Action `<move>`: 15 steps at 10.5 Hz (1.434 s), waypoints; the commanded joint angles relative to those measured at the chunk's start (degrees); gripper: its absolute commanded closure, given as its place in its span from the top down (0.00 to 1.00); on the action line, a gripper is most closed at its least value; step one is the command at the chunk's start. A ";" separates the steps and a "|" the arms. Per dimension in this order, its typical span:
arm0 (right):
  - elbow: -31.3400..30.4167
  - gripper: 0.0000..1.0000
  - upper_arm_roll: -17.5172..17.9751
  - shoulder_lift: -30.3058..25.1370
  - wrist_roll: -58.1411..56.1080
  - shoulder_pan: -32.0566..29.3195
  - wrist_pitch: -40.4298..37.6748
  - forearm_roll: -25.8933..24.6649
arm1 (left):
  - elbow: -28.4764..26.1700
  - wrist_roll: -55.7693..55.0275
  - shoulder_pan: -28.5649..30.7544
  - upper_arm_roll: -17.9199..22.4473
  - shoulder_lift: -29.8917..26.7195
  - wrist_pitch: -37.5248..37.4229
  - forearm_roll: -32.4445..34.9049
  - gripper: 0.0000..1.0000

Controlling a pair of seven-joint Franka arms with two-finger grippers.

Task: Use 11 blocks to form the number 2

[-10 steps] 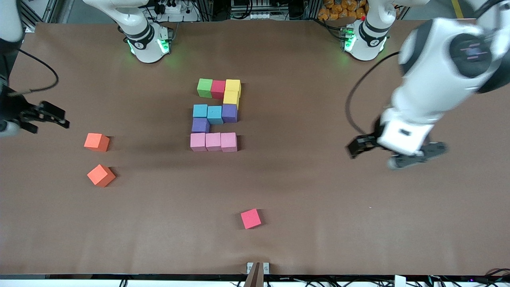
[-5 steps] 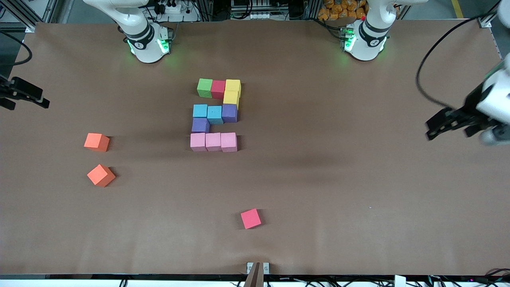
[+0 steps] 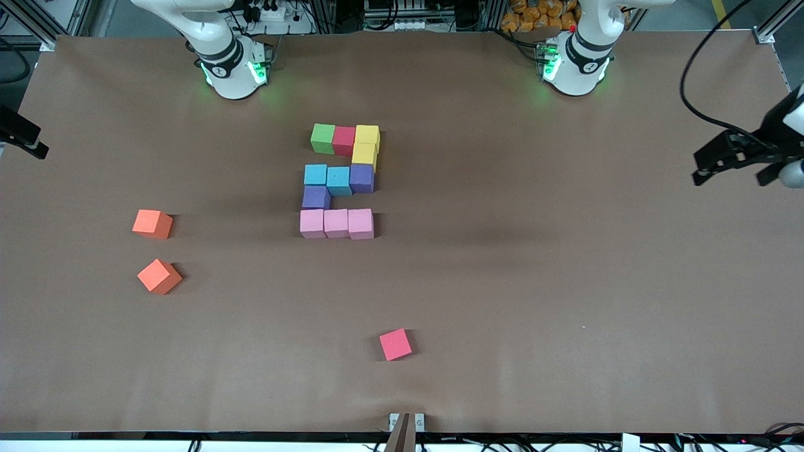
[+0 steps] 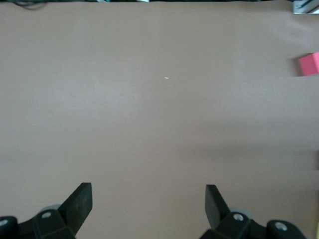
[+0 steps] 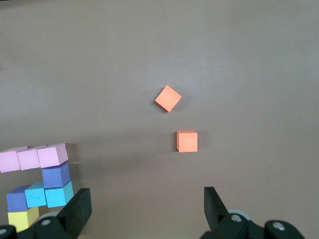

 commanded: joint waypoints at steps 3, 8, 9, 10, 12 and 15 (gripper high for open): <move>1.38 1.00 0.22 1.07 1.87 -0.62 0.99 2.53 | -1.41 -2.30 -1.14 0.00 -0.99 -1.17 -1.11 1.00; 1.38 1.00 0.22 1.07 1.69 -0.54 0.90 2.09 | -1.68 -2.21 -4.13 0.00 -1.78 -1.18 0.56 1.00; 1.38 1.00 0.22 1.07 1.60 -0.53 0.90 2.09 | -1.68 -2.30 -4.13 0.00 -1.78 -1.18 0.65 1.00; 1.38 1.00 0.22 1.07 1.60 -0.53 0.90 2.09 | -1.85 -2.39 -4.13 0.09 -2.13 -1.09 0.65 1.00; 1.38 1.00 0.22 1.07 1.16 -0.62 0.82 2.09 | -3.25 -2.39 -3.87 0.09 -3.62 -1.09 0.74 1.00; 1.38 1.00 0.22 1.07 1.16 -0.53 0.82 2.09 | -8.42 -2.30 -2.20 -0.35 -8.97 -1.09 0.74 1.00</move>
